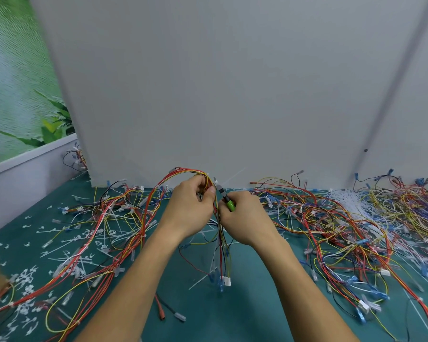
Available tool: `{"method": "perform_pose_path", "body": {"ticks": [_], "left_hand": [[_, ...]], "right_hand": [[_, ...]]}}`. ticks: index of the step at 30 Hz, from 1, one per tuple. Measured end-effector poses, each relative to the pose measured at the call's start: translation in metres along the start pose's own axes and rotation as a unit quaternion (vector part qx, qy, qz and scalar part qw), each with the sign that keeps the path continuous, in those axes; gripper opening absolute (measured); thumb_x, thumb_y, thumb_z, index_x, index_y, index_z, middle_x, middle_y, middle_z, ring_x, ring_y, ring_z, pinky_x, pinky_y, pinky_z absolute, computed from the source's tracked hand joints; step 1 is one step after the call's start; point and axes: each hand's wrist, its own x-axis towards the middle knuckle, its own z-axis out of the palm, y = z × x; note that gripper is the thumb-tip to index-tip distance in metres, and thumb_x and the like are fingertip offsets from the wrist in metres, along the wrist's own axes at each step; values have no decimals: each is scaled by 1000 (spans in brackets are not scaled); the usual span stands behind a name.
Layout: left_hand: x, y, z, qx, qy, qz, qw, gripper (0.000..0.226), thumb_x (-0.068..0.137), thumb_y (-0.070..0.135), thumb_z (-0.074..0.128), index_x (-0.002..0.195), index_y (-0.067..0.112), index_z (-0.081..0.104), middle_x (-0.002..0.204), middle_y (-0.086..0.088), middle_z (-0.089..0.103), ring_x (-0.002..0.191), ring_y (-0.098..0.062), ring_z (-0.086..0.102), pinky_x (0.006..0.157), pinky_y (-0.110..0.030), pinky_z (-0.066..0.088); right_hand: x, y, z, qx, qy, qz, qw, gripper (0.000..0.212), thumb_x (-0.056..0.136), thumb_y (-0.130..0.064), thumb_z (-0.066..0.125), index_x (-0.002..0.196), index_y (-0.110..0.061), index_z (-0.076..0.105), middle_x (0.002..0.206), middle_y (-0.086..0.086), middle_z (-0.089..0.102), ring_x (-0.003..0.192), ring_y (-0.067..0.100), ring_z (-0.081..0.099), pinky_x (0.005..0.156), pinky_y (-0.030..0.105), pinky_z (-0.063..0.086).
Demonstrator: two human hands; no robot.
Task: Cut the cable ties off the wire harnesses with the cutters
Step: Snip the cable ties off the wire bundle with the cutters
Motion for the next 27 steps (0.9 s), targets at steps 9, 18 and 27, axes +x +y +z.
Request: {"method": "perform_pose_path", "body": {"ticks": [9, 18, 27], "left_hand": [[0, -1, 0, 3, -3, -2, 1000, 21, 101, 22, 56, 84, 11, 60, 65, 1, 55, 52, -11, 38, 54, -28, 38], [1, -1, 0, 2, -7, -4, 1000, 21, 102, 21, 56, 84, 10, 60, 64, 1, 54, 52, -13, 38, 55, -31, 37], [2, -2, 0, -13, -7, -1, 1000, 21, 101, 22, 57, 82, 13, 60, 64, -6, 54, 53, -14, 40, 55, -32, 38]], "right_hand": [[1, 0, 1, -10, 7, 4, 1000, 42, 99, -24, 58, 58, -23, 47, 54, -3, 49, 43, 10, 39, 41, 21, 27], [0, -1, 1, -10, -1, 0, 1000, 39, 99, -25, 57, 61, -22, 49, 58, -1, 51, 49, 14, 43, 45, 26, 29], [1, 2, -4, -12, -10, -20, 1000, 40, 98, -25, 57, 60, -20, 48, 54, -2, 47, 47, 14, 40, 46, 26, 27]]}}
